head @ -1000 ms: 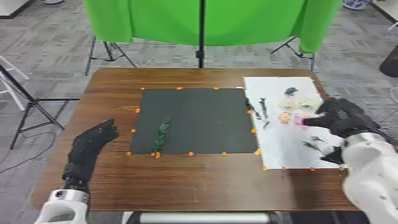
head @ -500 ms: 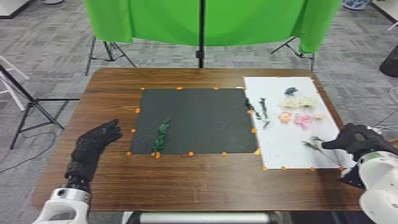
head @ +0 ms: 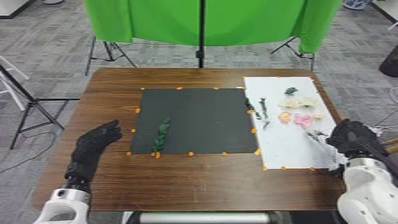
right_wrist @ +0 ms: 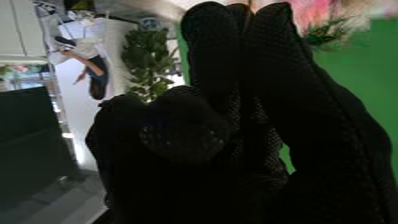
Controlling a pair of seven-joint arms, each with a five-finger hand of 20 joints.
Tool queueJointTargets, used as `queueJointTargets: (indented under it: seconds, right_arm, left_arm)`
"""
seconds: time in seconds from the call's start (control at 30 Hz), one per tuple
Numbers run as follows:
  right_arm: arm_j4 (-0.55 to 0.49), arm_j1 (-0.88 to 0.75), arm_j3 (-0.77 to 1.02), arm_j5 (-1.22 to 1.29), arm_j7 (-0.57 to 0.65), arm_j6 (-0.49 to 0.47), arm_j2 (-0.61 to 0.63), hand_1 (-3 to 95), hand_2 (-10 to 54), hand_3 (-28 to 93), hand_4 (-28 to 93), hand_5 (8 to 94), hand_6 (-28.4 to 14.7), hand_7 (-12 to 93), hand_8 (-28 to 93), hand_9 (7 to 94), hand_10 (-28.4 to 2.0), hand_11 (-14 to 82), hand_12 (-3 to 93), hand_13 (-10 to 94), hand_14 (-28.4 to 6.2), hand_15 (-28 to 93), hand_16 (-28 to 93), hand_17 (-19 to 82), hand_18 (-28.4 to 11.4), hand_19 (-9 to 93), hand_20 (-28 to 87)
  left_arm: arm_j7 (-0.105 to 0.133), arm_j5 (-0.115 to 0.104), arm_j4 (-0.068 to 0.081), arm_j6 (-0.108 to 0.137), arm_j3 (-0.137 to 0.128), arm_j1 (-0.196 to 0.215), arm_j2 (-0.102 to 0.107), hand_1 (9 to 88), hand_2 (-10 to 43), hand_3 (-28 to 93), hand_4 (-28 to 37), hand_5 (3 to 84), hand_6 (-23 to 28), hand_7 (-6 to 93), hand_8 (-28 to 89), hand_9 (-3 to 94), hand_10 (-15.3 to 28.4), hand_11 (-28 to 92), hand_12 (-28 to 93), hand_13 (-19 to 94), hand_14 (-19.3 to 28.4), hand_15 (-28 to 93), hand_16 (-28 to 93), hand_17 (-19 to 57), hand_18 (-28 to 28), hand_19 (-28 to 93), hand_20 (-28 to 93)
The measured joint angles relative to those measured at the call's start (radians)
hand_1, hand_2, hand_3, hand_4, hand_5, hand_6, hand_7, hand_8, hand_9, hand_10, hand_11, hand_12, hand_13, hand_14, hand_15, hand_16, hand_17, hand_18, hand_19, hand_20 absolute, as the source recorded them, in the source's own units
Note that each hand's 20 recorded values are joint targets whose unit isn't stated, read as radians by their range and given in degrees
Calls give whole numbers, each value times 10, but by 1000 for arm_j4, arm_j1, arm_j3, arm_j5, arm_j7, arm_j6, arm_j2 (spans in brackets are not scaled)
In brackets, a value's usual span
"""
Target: Arrange flowers
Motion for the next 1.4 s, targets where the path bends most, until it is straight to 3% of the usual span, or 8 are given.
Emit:
queueJointTargets:
  seconds: [0.23, 0.37, 0.6, 0.93, 1.07, 1.4]
  right_arm:
    - [-157, 77, -98, 84, -25, 30, -36, 591, -95, 591, -217, 823, 2, 243, 129, 896, -95, 263, 389, 901, -21, 636, 305, 678, -99, 932, 584]
    - [-169, 214, -261, 117, -84, 33, -68, 591, -95, 590, -216, 823, 2, 241, 131, 895, -95, 264, 386, 902, -21, 633, 308, 679, -98, 932, 583]
    - [-33, 449, -524, 145, -135, 28, -201, 590, -95, 588, -212, 822, 1, 239, 131, 895, -97, 269, 383, 904, -21, 630, 309, 680, -97, 932, 582]
    - [187, 626, -755, 254, -149, -13, -352, 564, -95, 568, -178, 819, -6, 239, 124, 879, -110, 316, 337, 904, -25, 623, 311, 681, -96, 932, 578]
    - [220, 657, -787, 262, -152, -31, -375, 536, -95, 534, -165, 802, -16, 220, 117, 862, -120, 366, 262, 901, -28, 616, 312, 679, -97, 932, 571]
    - [249, 690, -812, 266, -171, -51, -399, 435, -95, 618, -197, 782, -19, 204, 61, 850, -128, 377, 253, 899, -32, 607, 308, 674, -97, 932, 544]
  left_arm:
    - [0, -1, -1, 0, -2, 3, -2, 247, -17, 679, -237, 452, 60, 94, -60, 409, 138, 178, 94, 304, 185, 270, -25, 31, 139, 126, 199]
    - [-2, 0, 0, -6, 0, -2, -2, 247, -17, 679, -235, 452, 60, 94, -59, 409, 138, 178, 94, 304, 185, 268, -24, 30, 139, 126, 199]
    - [-10, -1, 7, -21, 5, -20, -1, 246, -18, 679, -234, 451, 59, 93, -59, 409, 138, 178, 94, 304, 185, 268, -23, 27, 142, 131, 201]
    - [-23, -3, 18, -43, 12, -44, 11, 246, -18, 678, -233, 449, 59, 91, -58, 408, 138, 176, 95, 303, 185, 266, -22, 24, 143, 130, 200]
    - [-27, -3, 18, -50, 12, -45, 11, 245, -18, 678, -233, 449, 59, 91, -58, 408, 138, 174, 95, 302, 184, 264, -22, 24, 143, 130, 200]
    - [-40, -2, 19, -89, 8, -46, 10, 245, -21, 677, -229, 446, 59, 87, -57, 406, 138, 170, 97, 300, 185, 259, -19, 23, 143, 128, 200]
